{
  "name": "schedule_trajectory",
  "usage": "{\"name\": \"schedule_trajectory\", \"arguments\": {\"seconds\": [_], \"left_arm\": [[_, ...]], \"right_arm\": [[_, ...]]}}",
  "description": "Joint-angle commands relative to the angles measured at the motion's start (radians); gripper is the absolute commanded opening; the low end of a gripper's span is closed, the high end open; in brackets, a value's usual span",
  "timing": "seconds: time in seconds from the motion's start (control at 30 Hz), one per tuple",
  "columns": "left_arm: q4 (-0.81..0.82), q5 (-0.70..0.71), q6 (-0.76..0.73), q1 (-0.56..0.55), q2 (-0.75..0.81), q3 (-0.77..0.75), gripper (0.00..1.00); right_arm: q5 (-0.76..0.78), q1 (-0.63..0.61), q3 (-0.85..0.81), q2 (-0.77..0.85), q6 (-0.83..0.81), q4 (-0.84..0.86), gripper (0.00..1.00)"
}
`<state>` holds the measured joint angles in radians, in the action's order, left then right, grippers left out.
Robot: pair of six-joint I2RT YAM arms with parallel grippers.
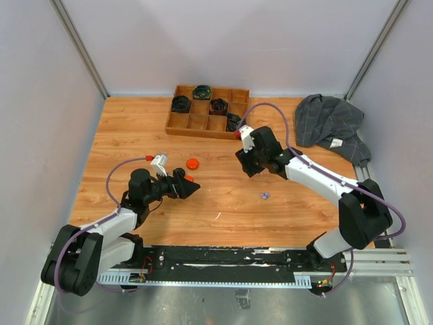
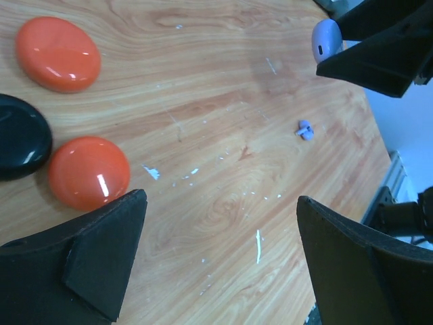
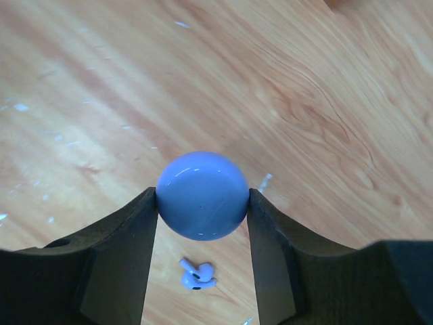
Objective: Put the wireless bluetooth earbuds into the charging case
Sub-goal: Pick up the charging case at the center of the board.
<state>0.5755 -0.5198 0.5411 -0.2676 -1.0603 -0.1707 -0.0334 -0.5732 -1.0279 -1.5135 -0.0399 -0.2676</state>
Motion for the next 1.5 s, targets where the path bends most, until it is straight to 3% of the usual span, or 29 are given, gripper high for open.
{"name": "schedule_trajectory", "arguments": {"seconds": [0.0, 0.23, 0.63, 0.8, 1.47], "left_arm": [[0.095, -0.119, 0.028, -0.018, -0.045, -0.035, 0.97], [0.124, -0.158, 0.039, -0.04, -0.073, -0.046, 0.96], [0.256, -0.224, 0.081, -0.072, -0.028, -0.013, 0.9], [0.332, -0.265, 0.112, -0.083, -0.045, -0.002, 0.83], [0.357, -0.332, 0.13, -0.12, -0.185, -0.046, 0.53]], "right_arm": [[-0.037, -0.105, 0.017, 0.073, -0.179, 0.014, 0.41], [-0.126, -0.205, 0.048, 0.131, -0.359, 0.07, 0.41], [-0.107, -0.39, 0.051, 0.12, -0.644, 0.099, 0.46], [-0.087, -0.447, 0.019, 0.086, -0.683, 0.105, 0.46], [-0.047, -0.549, -0.055, -0.006, -0.773, 0.121, 0.45]]}}
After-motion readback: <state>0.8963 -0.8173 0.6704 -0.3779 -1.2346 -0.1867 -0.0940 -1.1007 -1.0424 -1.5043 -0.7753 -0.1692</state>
